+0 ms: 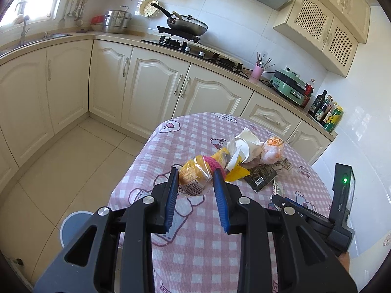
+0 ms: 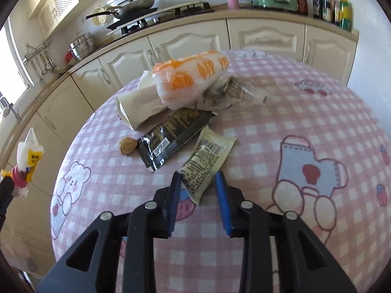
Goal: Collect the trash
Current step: 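Grasp the white-green snack packet with the right tool while the left tool holds the yellow bag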
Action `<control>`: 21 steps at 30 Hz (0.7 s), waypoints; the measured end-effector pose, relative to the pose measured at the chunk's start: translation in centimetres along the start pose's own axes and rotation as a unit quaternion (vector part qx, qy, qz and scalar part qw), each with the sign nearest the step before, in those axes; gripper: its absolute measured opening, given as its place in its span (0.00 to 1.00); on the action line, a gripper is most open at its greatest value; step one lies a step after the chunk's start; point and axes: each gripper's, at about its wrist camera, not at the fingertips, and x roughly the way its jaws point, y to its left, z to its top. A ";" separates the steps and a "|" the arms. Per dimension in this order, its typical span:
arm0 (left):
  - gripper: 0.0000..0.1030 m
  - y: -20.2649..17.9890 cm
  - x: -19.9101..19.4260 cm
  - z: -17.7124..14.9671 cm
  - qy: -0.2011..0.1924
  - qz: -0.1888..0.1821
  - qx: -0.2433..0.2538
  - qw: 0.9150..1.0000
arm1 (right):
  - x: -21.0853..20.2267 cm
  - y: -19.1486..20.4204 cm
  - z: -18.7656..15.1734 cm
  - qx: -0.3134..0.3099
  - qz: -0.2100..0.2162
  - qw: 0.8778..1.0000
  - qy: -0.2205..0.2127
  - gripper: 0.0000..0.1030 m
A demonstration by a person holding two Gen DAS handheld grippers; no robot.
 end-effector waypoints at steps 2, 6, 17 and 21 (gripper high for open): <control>0.26 0.0 0.0 -0.1 0.000 0.001 -0.001 1.000 | -0.2 -0.2 0.2 0.011 0.006 1.000 -0.005 0.36; 0.26 0.1 0.1 -0.2 0.002 0.006 -0.002 1.000 | 0.4 0.5 0.9 0.008 -0.009 1.000 -0.012 0.56; 0.26 1.4 0.1 -0.4 0.003 0.022 -0.012 1.000 | -1.2 1.6 0.0 -0.022 0.007 1.000 -0.020 0.22; 0.26 2.3 -0.8 -0.3 -0.002 0.030 -0.019 0.999 | -3.5 4.6 -0.6 -0.046 0.045 0.997 -0.034 0.22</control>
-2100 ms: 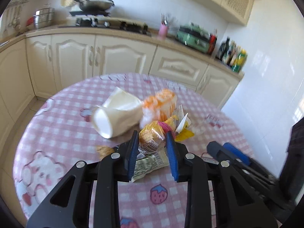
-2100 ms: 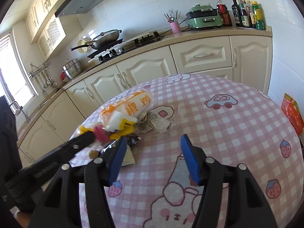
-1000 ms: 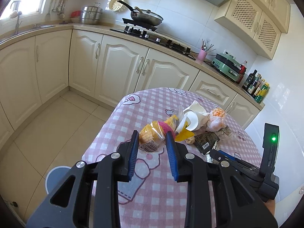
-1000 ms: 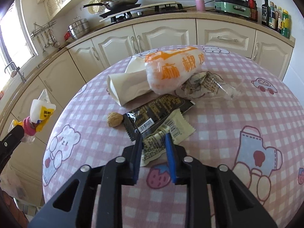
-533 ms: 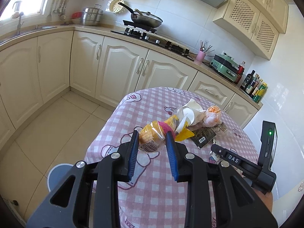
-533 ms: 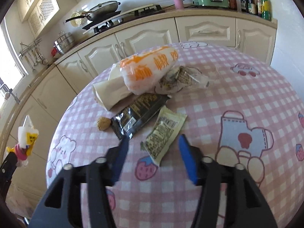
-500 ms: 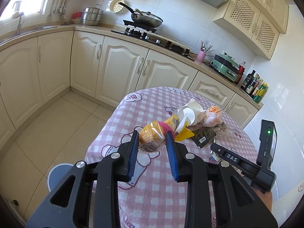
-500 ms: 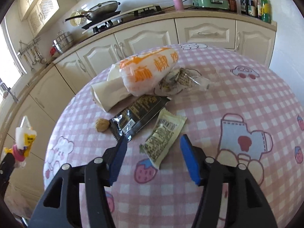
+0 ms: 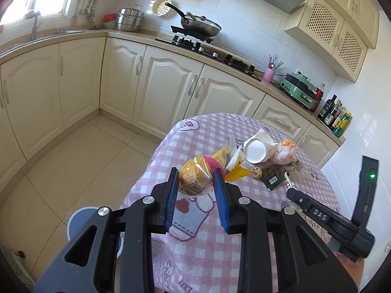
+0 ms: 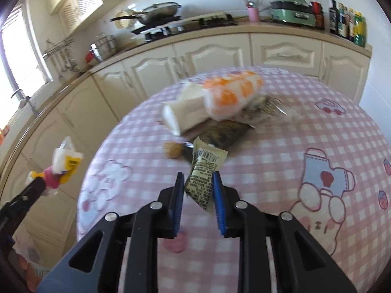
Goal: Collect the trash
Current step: 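Grasp the white-green snack packet with the right tool while the left tool holds the yellow bag, then carry both items over the blue bucket and open both tools to drop them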
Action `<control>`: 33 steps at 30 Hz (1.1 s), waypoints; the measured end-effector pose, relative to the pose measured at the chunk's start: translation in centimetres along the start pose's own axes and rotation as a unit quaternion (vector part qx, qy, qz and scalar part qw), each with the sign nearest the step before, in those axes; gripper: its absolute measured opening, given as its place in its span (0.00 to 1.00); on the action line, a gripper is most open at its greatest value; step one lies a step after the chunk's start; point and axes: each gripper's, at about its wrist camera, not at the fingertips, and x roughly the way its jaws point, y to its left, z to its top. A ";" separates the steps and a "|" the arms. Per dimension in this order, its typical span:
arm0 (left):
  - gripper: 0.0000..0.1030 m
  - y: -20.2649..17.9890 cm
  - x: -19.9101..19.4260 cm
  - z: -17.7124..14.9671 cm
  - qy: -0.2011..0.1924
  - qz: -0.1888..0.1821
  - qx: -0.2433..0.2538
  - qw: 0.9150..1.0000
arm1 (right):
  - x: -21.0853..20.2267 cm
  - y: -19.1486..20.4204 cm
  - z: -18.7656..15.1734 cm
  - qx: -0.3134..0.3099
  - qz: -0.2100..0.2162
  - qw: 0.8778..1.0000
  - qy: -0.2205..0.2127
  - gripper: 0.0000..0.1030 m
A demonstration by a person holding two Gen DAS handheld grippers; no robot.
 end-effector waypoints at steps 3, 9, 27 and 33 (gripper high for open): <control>0.26 1.3 -1.0 0.0 -0.008 0.009 -0.005 1.000 | -1.1 2.9 0.1 -0.019 0.034 0.999 -0.007 0.22; 0.26 6.1 -3.2 -0.3 -0.015 0.045 -0.036 0.998 | -1.3 11.0 -1.3 -0.076 0.125 0.989 0.008 0.22; 0.31 19.7 -2.0 -1.7 0.041 0.148 -0.125 0.980 | 6.7 28.4 -8.0 -0.184 0.218 0.952 0.113 0.22; 0.55 20.2 -0.9 -1.9 0.045 0.140 -0.134 0.980 | 8.6 28.6 -8.4 -0.186 0.204 0.953 0.124 0.22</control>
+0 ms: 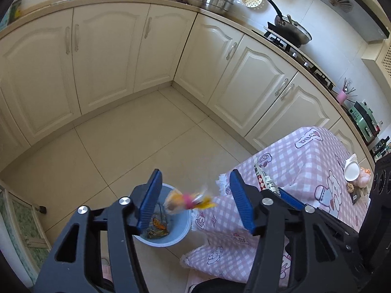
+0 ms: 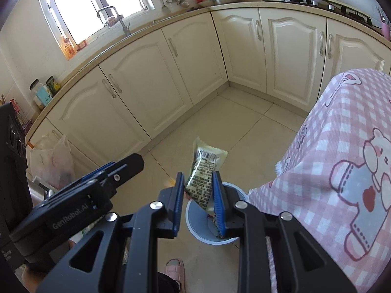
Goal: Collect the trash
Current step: 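Carry both items over the blue bucket and open both tools to drop them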
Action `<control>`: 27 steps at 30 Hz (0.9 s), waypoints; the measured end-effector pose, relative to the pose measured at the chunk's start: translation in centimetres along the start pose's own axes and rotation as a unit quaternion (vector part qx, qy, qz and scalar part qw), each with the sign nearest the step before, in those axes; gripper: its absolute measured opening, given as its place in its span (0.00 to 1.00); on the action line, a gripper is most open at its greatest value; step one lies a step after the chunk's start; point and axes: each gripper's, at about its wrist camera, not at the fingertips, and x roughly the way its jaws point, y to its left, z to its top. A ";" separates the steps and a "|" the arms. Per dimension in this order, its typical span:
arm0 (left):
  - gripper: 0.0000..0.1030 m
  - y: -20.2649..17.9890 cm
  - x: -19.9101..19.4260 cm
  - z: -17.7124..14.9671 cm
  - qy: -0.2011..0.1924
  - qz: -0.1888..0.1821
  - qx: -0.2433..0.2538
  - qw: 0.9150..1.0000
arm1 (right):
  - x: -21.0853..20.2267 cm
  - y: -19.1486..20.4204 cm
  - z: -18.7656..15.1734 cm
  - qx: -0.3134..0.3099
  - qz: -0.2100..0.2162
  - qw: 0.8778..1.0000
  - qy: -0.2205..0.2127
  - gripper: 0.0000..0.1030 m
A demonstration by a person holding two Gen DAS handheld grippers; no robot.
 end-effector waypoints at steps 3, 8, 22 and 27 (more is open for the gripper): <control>0.56 0.4 0.7 -0.3 0.011 0.002 -0.005 1.000 | 0.6 -0.2 -0.4 0.003 -0.002 1.000 0.006 0.22; 0.57 1.2 1.0 -0.6 0.021 0.010 -0.008 1.000 | 1.4 -0.1 -0.5 0.003 -0.001 1.000 0.013 0.22; 0.60 3.3 -0.1 0.3 0.003 0.039 -0.046 0.998 | 2.1 1.8 0.8 -0.025 -0.002 1.000 -0.010 0.32; 0.60 3.0 -0.9 0.2 -0.002 0.038 -0.046 0.998 | 1.2 2.0 1.2 -0.033 -0.021 0.999 -0.025 0.42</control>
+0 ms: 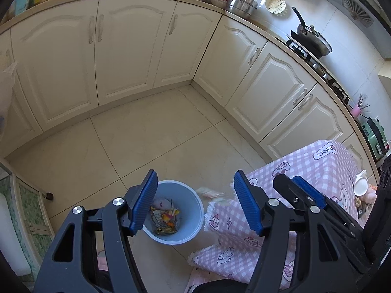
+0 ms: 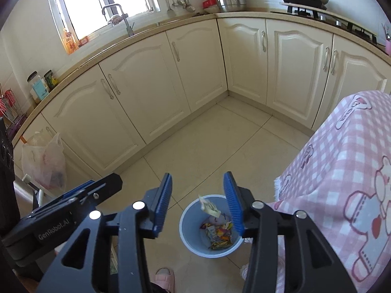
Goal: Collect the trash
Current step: 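Carry both items over the blue bucket and open both tools to drop them, then grasp the walnut with the left tool while the right tool grasps the black wrapper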
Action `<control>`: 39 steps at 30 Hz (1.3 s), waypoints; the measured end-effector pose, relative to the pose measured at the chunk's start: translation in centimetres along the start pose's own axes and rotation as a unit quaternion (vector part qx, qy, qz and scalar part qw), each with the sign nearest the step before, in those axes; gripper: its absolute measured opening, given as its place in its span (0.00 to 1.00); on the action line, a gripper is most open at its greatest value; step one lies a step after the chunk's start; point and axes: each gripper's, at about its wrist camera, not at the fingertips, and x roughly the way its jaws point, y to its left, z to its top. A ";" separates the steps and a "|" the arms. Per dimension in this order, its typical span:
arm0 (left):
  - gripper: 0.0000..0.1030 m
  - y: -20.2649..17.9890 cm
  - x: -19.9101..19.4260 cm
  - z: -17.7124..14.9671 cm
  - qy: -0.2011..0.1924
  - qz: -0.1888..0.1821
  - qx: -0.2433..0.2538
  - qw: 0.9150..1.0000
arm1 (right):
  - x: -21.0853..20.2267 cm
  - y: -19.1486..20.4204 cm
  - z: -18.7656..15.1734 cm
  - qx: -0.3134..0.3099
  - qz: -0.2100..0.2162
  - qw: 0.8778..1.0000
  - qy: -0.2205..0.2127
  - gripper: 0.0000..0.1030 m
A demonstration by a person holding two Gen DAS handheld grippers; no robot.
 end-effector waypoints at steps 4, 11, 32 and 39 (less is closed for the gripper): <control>0.60 -1.2 -0.7 -0.3 0.000 -0.010 0.013 1.000 | -1.8 -1.2 -0.2 0.011 -0.007 1.000 -0.009 0.42; 0.60 -5.1 -2.8 -1.0 -0.006 -0.034 0.054 0.998 | -6.5 -4.1 -0.6 0.031 -0.027 0.998 -0.039 0.44; 0.63 -28.0 -2.2 -8.6 0.044 -0.157 0.253 0.954 | -21.7 -27.0 -7.3 0.197 -0.189 0.955 -0.119 0.49; 0.63 -33.3 0.5 -9.7 0.064 -0.161 0.296 0.939 | -22.2 -32.0 -8.2 0.234 -0.208 0.943 -0.114 0.49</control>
